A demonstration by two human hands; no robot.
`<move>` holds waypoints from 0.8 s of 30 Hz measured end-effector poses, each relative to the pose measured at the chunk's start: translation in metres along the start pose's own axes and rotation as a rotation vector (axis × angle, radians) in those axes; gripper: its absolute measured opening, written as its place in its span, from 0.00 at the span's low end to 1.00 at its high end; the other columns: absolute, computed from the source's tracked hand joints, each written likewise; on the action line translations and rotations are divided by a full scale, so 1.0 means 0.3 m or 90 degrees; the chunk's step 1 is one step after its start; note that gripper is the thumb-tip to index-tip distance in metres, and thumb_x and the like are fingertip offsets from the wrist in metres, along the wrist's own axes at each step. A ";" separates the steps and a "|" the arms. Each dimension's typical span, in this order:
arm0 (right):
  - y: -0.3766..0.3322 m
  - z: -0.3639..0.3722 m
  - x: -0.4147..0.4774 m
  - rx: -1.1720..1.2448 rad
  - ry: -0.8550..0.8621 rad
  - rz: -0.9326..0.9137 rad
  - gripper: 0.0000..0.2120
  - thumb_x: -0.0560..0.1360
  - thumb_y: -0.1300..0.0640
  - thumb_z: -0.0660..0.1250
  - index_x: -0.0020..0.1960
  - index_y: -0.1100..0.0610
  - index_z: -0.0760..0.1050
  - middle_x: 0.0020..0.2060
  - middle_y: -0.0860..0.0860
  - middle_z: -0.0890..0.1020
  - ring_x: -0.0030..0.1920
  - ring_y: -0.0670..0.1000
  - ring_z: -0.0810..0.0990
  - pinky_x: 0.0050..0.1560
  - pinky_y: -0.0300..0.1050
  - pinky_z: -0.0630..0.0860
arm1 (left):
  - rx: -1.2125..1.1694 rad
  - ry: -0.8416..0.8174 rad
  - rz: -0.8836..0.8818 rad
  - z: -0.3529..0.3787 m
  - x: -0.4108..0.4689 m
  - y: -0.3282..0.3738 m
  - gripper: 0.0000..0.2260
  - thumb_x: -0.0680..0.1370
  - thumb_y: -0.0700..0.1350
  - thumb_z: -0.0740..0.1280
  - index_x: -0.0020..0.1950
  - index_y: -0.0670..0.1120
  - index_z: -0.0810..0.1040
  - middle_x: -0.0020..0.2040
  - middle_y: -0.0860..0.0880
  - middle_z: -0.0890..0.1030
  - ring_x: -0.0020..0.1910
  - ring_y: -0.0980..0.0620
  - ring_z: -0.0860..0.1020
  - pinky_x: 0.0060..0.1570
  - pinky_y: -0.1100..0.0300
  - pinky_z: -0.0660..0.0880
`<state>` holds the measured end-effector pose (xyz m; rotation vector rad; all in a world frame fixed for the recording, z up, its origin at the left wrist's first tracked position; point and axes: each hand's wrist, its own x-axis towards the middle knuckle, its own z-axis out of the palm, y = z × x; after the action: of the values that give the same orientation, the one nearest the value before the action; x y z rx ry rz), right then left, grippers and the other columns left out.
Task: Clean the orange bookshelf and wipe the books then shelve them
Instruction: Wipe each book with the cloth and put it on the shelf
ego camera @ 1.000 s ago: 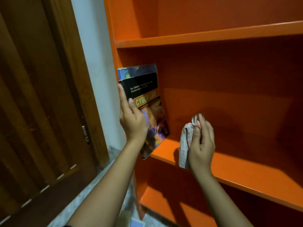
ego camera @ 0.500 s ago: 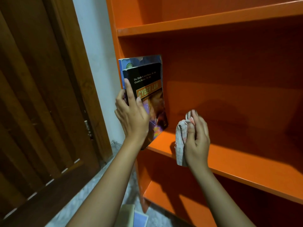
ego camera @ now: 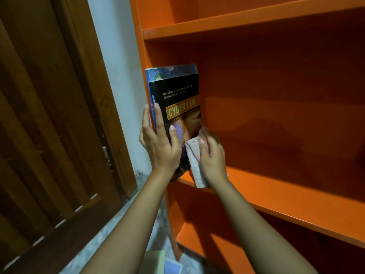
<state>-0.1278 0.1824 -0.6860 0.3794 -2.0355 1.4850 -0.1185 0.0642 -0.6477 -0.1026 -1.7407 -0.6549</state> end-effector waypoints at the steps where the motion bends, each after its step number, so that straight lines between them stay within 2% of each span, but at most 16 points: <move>1: 0.009 0.014 0.015 -0.001 -0.007 -0.009 0.19 0.81 0.56 0.56 0.71 0.55 0.68 0.68 0.51 0.72 0.68 0.48 0.69 0.64 0.34 0.65 | -0.006 0.001 0.005 0.004 0.001 0.000 0.25 0.78 0.44 0.58 0.74 0.47 0.54 0.73 0.43 0.57 0.73 0.53 0.56 0.66 0.52 0.54; 4: 0.022 0.045 0.049 -0.016 -0.012 -0.002 0.20 0.80 0.58 0.56 0.71 0.55 0.68 0.70 0.51 0.70 0.69 0.49 0.68 0.60 0.25 0.60 | -0.024 0.005 0.004 0.017 0.002 -0.003 0.26 0.77 0.43 0.58 0.74 0.47 0.54 0.73 0.43 0.58 0.73 0.56 0.55 0.66 0.53 0.55; 9: 0.038 0.075 0.078 -0.025 -0.026 0.026 0.19 0.81 0.58 0.57 0.72 0.52 0.66 0.71 0.52 0.69 0.66 0.52 0.71 0.54 0.28 0.62 | -0.019 0.018 0.010 0.038 0.004 -0.019 0.26 0.77 0.43 0.59 0.74 0.47 0.54 0.72 0.47 0.55 0.72 0.54 0.57 0.65 0.49 0.60; 14: 0.047 0.086 0.081 -0.029 -0.014 0.025 0.19 0.81 0.56 0.57 0.71 0.53 0.67 0.70 0.52 0.70 0.66 0.52 0.71 0.56 0.30 0.63 | -0.003 0.010 0.016 0.040 -0.004 -0.021 0.25 0.78 0.43 0.58 0.74 0.48 0.53 0.73 0.47 0.54 0.73 0.53 0.56 0.65 0.54 0.58; 20: 0.035 0.070 0.064 -0.032 -0.005 0.010 0.18 0.81 0.58 0.58 0.69 0.56 0.70 0.68 0.53 0.73 0.67 0.50 0.71 0.57 0.25 0.61 | 0.002 -0.029 -0.001 0.007 -0.009 -0.007 0.24 0.79 0.43 0.56 0.74 0.48 0.53 0.74 0.46 0.55 0.73 0.52 0.56 0.65 0.55 0.56; 24: 0.013 0.053 0.034 -0.013 -0.022 0.004 0.18 0.80 0.59 0.58 0.70 0.56 0.70 0.66 0.53 0.74 0.65 0.49 0.73 0.61 0.32 0.67 | 0.018 -0.079 -0.023 -0.035 -0.004 0.013 0.25 0.79 0.42 0.58 0.75 0.48 0.55 0.75 0.41 0.59 0.72 0.52 0.57 0.64 0.54 0.57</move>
<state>-0.1425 0.1700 -0.6861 0.3943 -2.0787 1.4703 -0.1075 0.0630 -0.6461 -0.0934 -1.8740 -0.6618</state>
